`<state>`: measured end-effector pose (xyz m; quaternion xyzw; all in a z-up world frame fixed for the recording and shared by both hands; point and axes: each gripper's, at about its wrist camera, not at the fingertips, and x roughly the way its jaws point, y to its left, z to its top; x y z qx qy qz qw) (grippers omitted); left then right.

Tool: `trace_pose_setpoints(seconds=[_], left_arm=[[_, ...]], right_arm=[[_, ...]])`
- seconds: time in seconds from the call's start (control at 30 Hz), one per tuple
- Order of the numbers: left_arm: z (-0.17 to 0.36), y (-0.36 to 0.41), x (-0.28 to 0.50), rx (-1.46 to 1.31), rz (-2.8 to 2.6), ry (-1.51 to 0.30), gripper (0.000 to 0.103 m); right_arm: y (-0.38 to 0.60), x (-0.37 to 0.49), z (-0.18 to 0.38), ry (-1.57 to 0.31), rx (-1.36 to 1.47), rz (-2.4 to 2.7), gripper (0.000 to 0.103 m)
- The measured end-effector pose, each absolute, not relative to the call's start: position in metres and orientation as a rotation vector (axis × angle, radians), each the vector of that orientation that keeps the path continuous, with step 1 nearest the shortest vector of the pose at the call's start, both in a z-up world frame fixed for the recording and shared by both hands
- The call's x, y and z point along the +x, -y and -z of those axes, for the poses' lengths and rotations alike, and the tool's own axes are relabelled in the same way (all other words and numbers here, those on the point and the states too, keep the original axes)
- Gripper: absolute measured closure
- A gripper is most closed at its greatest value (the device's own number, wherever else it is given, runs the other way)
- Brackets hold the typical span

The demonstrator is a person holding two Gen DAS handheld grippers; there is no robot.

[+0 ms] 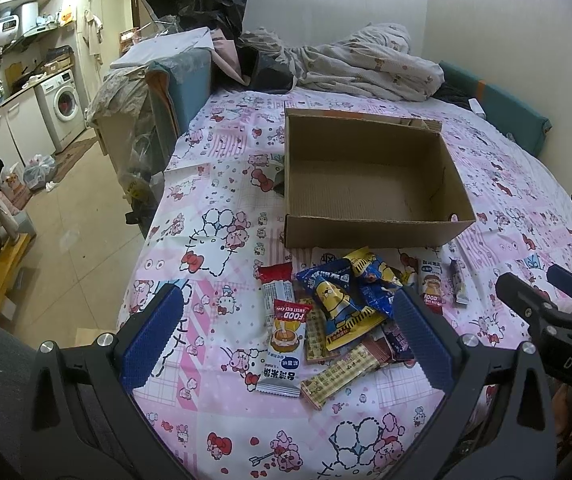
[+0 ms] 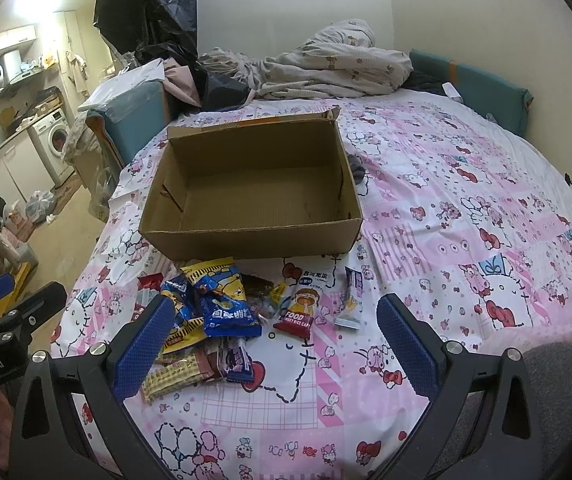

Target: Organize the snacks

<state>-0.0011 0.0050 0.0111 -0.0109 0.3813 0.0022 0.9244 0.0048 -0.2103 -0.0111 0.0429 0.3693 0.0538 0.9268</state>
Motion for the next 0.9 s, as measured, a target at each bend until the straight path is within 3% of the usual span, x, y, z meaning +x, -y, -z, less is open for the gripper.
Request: trace_pose_setpoints(seconds=[0.9], left_arm=[[-0.0107, -0.0040, -0.0003, -0.023, 0.001, -0.782, 0.000]], right_arm=[[0.2091, 0.0043, 0.0159, -0.768, 0.107, -0.108, 0.000]])
